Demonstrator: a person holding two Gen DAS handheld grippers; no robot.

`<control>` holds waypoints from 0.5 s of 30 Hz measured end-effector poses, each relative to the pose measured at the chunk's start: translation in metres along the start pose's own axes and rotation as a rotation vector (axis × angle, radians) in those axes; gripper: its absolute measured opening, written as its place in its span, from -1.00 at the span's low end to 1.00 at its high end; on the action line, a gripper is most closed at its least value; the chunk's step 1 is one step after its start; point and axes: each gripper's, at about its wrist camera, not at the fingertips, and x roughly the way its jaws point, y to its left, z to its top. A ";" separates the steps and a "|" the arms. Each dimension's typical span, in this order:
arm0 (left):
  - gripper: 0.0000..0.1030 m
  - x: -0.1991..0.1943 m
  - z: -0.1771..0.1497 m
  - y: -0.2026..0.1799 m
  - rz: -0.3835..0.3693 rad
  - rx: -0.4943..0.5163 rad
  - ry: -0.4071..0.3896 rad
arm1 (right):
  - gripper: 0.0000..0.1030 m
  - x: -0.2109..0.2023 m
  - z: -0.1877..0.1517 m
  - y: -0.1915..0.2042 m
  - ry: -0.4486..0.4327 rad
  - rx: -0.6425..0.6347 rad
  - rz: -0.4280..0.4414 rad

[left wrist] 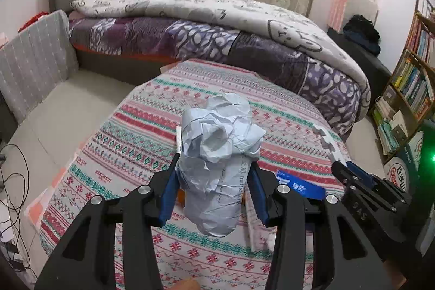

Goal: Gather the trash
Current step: 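Grasp the white foam strip with the right tool, then drop the foam strip into the bin with the right tool while the left tool drops the paper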

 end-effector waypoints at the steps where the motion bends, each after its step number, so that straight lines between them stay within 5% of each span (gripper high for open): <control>1: -0.10 -0.001 0.001 -0.003 0.001 0.003 -0.006 | -0.57 -0.003 0.001 -0.004 -0.007 0.007 -0.001; 15: -0.10 -0.002 0.000 -0.070 -0.044 0.057 -0.024 | -0.57 -0.048 0.003 -0.080 -0.083 0.123 -0.090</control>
